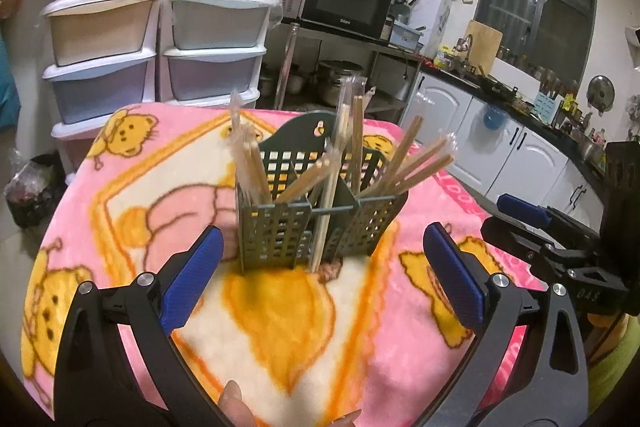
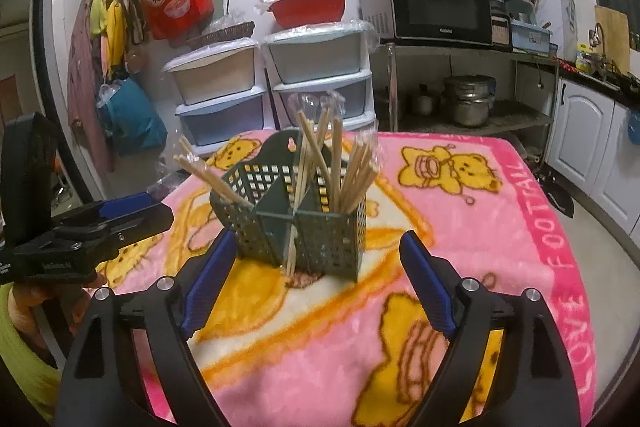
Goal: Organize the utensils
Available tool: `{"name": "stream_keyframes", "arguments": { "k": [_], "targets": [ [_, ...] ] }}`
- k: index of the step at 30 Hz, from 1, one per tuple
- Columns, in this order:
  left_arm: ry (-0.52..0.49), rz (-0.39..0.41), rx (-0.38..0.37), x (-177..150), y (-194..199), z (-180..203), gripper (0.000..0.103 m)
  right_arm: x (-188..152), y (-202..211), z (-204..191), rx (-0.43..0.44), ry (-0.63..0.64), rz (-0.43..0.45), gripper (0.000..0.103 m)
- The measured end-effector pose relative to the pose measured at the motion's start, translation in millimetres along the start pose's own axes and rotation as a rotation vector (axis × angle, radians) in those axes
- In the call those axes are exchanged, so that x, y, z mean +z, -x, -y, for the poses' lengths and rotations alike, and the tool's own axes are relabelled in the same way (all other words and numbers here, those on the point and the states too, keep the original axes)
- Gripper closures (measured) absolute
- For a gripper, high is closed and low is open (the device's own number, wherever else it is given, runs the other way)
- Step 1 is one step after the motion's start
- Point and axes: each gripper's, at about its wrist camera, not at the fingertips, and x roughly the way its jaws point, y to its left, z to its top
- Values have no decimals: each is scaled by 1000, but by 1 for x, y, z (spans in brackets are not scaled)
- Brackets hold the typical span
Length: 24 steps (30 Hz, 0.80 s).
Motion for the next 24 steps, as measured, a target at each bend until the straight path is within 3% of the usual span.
{"name": "stream_keyframes", "arguments": {
  "k": [4,24],
  "targets": [
    [3,-1,3,-9,-2,-1,11,-11,-2,1,-10,0,-9,16],
    [-6,84,21,-47,6,6,11,-54,-9,2,-85,6,8,16]
  ]
}}
